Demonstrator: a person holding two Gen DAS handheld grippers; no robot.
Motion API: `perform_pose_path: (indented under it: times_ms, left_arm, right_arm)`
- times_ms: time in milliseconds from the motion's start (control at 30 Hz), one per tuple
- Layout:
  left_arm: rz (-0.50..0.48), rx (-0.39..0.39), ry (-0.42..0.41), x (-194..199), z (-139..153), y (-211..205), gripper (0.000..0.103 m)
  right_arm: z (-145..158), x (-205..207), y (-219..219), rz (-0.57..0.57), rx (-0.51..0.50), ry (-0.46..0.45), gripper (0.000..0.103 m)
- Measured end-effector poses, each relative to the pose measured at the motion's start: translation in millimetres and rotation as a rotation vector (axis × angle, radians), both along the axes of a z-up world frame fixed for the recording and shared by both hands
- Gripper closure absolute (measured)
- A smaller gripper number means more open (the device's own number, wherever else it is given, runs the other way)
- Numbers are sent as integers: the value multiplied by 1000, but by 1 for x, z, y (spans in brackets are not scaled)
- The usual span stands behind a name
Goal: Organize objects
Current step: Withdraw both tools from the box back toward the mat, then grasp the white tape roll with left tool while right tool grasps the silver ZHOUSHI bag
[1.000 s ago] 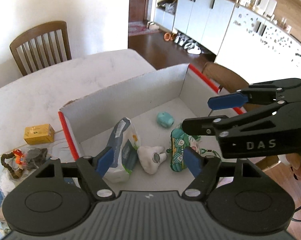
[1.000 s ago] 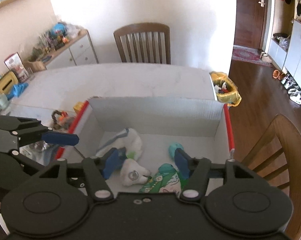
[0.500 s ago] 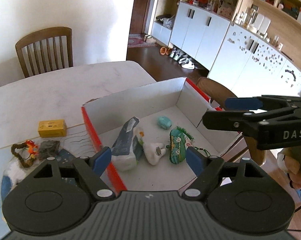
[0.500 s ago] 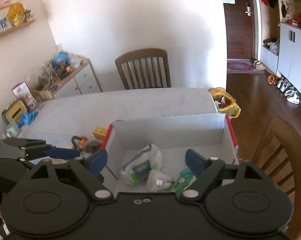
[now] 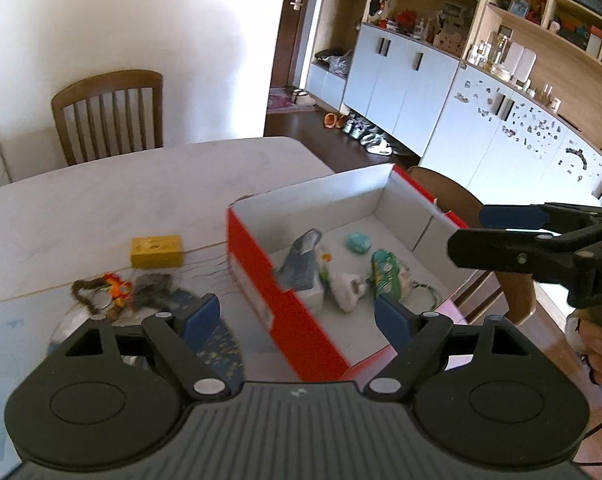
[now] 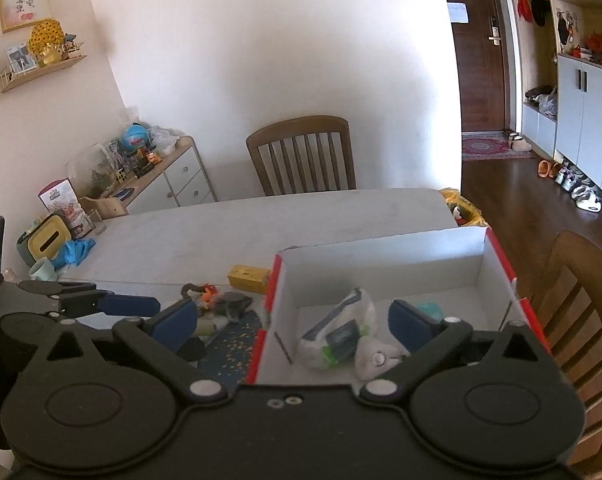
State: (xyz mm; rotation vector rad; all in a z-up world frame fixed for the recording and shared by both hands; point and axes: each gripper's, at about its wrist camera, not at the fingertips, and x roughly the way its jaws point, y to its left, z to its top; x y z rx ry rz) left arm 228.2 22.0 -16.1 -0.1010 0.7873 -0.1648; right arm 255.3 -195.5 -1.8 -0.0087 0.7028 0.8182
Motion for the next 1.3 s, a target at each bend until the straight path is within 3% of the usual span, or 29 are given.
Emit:
perform_pose_path:
  times_ms: [567, 1300]
  left_arm:
    - [57, 79, 18, -61, -32, 95, 18]
    - [-92, 211, 22, -75, -107, 138, 18]
  right_arm:
    - [-16, -46, 58, -14, -35, 41, 1]
    - [-42, -53, 163, 79, -182, 80, 1]
